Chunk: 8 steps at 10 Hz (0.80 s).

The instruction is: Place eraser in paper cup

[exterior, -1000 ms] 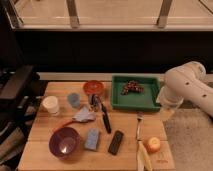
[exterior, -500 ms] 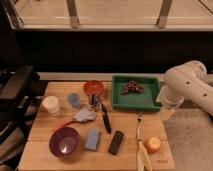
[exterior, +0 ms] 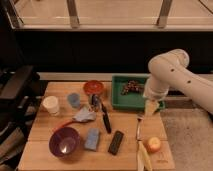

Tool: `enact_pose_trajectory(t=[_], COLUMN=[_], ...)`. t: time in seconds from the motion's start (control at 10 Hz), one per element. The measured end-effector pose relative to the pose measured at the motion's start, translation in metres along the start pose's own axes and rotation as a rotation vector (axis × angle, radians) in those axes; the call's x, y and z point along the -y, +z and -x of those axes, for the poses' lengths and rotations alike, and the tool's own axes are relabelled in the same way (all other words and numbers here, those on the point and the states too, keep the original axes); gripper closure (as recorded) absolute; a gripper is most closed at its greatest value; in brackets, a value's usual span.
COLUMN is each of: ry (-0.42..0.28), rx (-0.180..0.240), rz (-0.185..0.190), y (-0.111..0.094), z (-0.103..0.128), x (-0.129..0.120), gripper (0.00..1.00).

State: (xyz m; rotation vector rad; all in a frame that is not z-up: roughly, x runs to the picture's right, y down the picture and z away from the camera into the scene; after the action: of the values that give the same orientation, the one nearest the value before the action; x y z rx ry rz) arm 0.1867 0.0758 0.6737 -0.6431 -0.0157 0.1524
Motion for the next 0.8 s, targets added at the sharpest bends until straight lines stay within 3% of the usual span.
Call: enact_pose_trajectory(t=[0.1,0.3,0.5,0.7,0.8], ry=[0.053,0.28,0.416,0.485,0.482], rx=[0.018,0.083,0.118,0.131,0.131], rz=[0.021,0.106,0.168,0.198,0.19], y=[0.005,0.03,0.044,0.05,0.049], z=[0.016,0.045,0.06,0.068,0.068], x=[-0.002,-0.016,-0.025,-0.03,-0.029], gripper=[0.35,0.35,0.35,0.35,0.35])
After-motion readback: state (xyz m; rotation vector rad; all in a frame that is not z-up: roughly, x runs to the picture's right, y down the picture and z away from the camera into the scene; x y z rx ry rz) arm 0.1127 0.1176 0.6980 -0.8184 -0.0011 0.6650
